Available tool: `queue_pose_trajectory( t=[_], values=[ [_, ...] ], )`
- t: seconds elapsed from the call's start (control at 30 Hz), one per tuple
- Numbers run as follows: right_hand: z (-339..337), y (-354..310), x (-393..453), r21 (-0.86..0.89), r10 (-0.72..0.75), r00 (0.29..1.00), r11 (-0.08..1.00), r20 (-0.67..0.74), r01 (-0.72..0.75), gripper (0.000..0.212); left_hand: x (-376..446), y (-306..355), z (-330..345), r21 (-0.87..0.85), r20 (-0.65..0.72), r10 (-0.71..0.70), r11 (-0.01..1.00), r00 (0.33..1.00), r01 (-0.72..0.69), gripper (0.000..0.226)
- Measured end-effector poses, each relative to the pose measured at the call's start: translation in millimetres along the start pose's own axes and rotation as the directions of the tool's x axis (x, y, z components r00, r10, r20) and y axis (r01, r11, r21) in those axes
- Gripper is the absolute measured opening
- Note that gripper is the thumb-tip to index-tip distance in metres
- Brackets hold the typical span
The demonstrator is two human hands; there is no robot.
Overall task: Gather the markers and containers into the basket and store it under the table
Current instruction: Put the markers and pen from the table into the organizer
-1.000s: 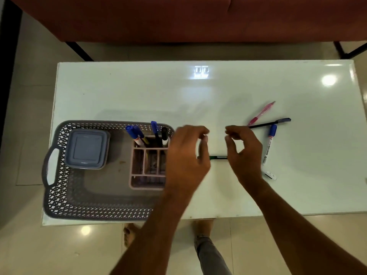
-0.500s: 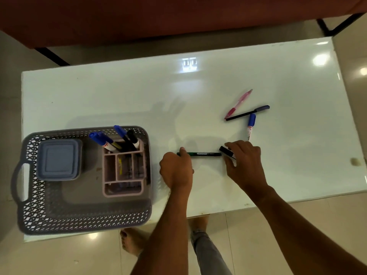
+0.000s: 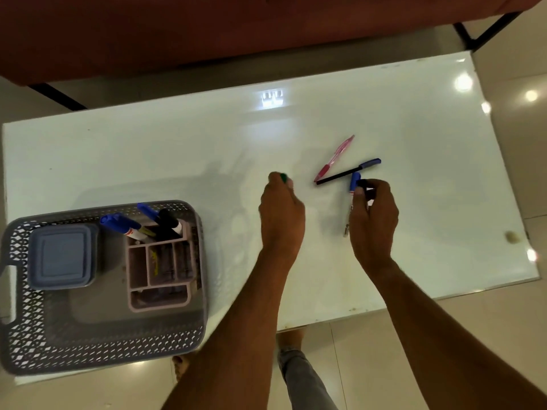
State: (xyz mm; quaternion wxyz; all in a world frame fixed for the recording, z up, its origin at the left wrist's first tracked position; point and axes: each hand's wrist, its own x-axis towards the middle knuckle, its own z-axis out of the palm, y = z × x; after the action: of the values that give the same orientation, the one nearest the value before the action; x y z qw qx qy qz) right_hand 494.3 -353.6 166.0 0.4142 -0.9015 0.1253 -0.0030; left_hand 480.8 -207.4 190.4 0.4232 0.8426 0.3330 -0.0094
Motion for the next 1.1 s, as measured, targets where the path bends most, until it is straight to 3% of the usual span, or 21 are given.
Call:
queue_pose_trajectory(
  t=[0.2, 0.33, 0.47, 0.6, 0.8, 0.93, 1.1],
  values=[
    [7.3, 2.5, 22.0, -0.225, 0.191, 0.982, 0.957, 0.007, -0.184, 0.038, 45.9, 47.1, 37.5, 0.227, 0.214, 0.245, 0.929, 0.946, -0.292, 0.027],
    [11.4, -1.9, 28.1, -0.368, 0.201, 0.979, 0.913, 0.029, -0.176, 0.04, 66.1, 53.5, 61.6, 0.31, 0.263, 0.273, 0.885, 0.925, -0.349, 0.025],
    [9.9, -2.9, 32.1, -0.382, 0.176, 0.984, 0.912, 0.032, -0.151, 0.029, 67.2, 51.5, 77.4, 0.316, 0.301, 0.363, 0.834, 0.882, -0.451, 0.02],
    [2.6, -0.1, 31.6, -0.338, 0.216, 0.976, 0.919, -0.002, -0.204, 0.027, 54.5, 54.5, 97.7, 0.27, 0.454, 0.42, 0.776, 0.786, -0.57, 0.012],
    [-9.9, 13.0, 24.8, -0.259, 0.293, 0.953, 0.917, -0.075, -0.302, 0.027, 53.3, 62.9, 105.8, 0.327, 0.452, 0.464, 0.708, 0.762, -0.626, 0.019],
    [-11.5, 18.3, 22.5, -0.08, 0.334, 0.941, 0.938, -0.062, -0.338, 0.027, 48.5, 66.1, 105.9, 0.364, 0.438, 0.408, 0.734, 0.801, -0.573, 0.019],
    [-13.0, 9.5, 19.4, 0.267, 0.406, 0.91, 0.871, 0.08, -0.412, 0.014, 33.9, 68.2, 85.2, 0.179, 0.306, 0.248, 0.933, 0.919, -0.311, 0.024]
  ],
)
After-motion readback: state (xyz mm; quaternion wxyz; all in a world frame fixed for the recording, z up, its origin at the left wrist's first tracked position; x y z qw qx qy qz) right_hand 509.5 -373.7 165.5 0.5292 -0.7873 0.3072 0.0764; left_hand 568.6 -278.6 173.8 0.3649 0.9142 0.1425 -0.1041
